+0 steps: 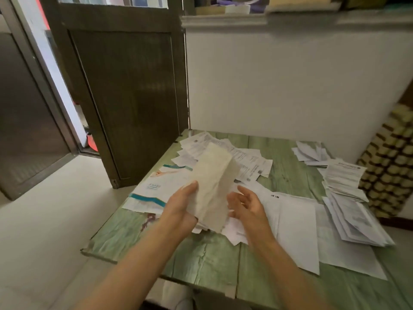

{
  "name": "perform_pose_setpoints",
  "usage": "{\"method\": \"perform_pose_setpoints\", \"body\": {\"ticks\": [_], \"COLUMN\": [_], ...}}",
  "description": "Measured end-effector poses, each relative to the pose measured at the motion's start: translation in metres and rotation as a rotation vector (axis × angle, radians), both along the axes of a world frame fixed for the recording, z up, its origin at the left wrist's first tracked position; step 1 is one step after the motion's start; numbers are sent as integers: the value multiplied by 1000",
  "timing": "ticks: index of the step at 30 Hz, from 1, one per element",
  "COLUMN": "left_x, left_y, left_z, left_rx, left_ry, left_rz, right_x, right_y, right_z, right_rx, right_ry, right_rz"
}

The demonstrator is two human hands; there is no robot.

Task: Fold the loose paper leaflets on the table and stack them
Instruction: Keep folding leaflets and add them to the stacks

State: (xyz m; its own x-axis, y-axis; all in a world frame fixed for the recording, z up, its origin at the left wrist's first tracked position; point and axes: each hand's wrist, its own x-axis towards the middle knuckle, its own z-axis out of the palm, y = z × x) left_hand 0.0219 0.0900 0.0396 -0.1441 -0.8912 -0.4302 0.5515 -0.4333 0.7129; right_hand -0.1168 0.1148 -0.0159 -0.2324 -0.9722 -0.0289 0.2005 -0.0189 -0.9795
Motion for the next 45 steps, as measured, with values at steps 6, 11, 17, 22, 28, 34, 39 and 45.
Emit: {"method": "perform_pose_setpoints", "body": {"ticks": [6,11,17,22,28,34,39,45], "left_x": [-11,-3,17,19,20,8,4,17], "left_y": [-17,-35,-39,-44,-56,-53,-47,-42], "left_z": [10,2,-7,-15,-19,-17,-16,-16], "left_rx": [33,-161,-381,-474,-448,-182,-300,-386], "left_ry": [156,-340,-611,-607,-611,-272,-501,-626], "left_rz": [14,-88,-237,-233,-274,-312,-324,-464], "right_x": [-20,-34,-40,-35,-38,-41,-42,-45], "right_y": [-29,-43,-38,-38,-39,-36,-34,-30], "right_z": [14,16,15,15,18,17,17,21], "right_rx": [15,117,159,170,154,88,89,64], "right_ry": [-147,-8,3,-56,9,140,168,173], "right_rz": [187,176,196,190,189,87,111,233]}}
